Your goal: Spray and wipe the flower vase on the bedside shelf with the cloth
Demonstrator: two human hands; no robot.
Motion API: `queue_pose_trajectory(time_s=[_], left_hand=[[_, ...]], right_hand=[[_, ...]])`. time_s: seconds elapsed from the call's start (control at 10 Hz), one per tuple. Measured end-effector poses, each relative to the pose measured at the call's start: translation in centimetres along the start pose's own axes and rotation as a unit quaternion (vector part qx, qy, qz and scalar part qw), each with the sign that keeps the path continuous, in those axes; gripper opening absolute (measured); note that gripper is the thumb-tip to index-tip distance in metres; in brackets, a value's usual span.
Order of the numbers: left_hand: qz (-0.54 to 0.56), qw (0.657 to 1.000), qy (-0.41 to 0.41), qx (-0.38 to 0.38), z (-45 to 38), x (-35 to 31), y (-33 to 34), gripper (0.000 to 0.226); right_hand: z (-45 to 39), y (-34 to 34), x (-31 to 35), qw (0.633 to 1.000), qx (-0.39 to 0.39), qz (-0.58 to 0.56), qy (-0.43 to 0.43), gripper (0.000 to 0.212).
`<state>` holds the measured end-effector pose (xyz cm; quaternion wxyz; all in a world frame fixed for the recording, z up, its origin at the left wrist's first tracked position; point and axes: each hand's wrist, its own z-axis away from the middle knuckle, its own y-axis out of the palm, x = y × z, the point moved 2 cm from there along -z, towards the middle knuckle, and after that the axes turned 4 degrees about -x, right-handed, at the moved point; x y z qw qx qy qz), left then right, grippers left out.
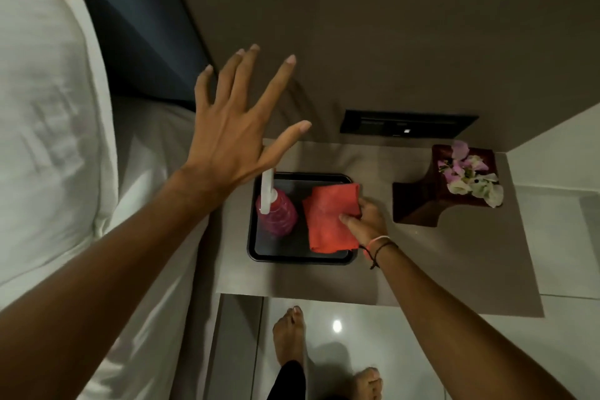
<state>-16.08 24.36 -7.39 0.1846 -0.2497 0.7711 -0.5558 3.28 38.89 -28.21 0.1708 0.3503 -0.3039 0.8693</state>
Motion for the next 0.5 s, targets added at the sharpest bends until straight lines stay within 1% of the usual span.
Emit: queue_pose_trajectory(time_s=[0.1,0.2,0.3,0.4,0.5], left_hand=[[-0.024,1.000,-0.001,0.007,1.1,0.4,-1.1,0.081],[-0.022,0.999,-0.021,0.020,2.1,-0.3,-4.5,0.081],[-0.032,0.999,-0.027,0.028,3.2,-2.1,-9.3,0.079],[-0.045,0.998,-0.029,0.019,2.5,-3.5,-16.4,0.079],[-0.047,0.999,-0.023,-0.014,1.3,-4.8,-23.5,0.079]], right_hand=[[1.6,-2.0,-0.2,0.994,-0.006,0.102,-0.034,0.062],[4.8,-5.5,2.8,0.979,0.005,0.191,-0.075,0.067],[8.8,-9.3,8.0,0.958,0.012,0.258,-0.128,0.071],[13.6,-14.3,15.5,0.921,-0.034,0.324,-0.211,0.073],[18.9,-19.5,23.2,0.870,-0.145,0.347,-0.319,0.076]])
